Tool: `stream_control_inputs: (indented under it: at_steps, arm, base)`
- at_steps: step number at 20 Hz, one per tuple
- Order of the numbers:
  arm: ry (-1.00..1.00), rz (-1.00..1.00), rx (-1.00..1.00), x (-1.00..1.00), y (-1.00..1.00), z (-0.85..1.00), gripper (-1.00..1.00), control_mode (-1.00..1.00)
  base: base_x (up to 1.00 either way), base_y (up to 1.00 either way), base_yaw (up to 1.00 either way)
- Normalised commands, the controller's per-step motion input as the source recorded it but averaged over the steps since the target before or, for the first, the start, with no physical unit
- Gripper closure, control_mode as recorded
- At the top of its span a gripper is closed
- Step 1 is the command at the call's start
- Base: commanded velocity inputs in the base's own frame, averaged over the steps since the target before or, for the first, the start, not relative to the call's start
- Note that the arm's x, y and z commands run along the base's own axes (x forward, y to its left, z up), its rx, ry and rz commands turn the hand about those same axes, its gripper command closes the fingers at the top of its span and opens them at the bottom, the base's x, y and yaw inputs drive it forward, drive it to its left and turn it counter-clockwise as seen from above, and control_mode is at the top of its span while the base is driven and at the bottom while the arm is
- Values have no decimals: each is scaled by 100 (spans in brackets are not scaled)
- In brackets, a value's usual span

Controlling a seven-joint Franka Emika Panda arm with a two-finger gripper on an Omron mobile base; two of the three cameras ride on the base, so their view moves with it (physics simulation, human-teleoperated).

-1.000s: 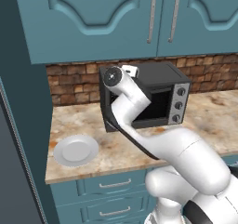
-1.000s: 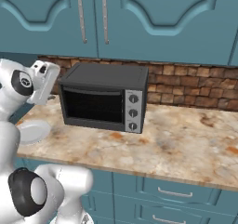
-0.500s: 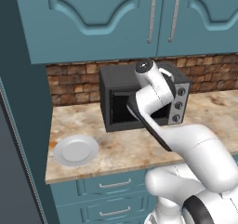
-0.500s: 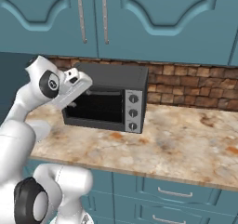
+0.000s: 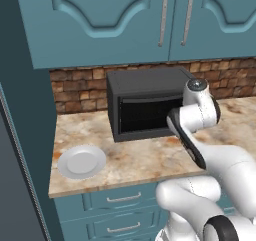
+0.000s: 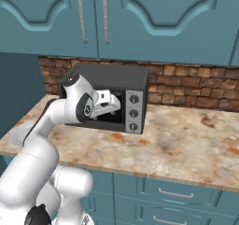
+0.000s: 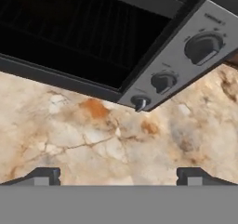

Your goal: Pick up the bagel from the plate, place it on the toaster oven rack, close the door, and set the timer.

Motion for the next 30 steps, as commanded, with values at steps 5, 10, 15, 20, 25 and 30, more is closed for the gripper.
stream_control_inputs:
  at_steps: [5, 10, 15, 20, 25, 30]
  arm:
    - [-6, -14, 21, 4, -53, -47, -100, -100]
    - [0, -12, 17, 8, -47, -34, -100, -100]
    - [0, -7, 13, 36, -34, -11, -100, -100]
    - [0, -3, 11, 46, -18, -4, -100, -100]
    - [1, 0, 9, 43, -4, -14, -100, -100]
    - [0, 0, 5, 39, -8, -23, -100, -100]
  base:
    - [0, 0, 0]
    - [0, 0, 0]
    - [0, 0, 0]
    - [0, 0, 0]
    - [0, 0, 0]
    - [0, 0, 0]
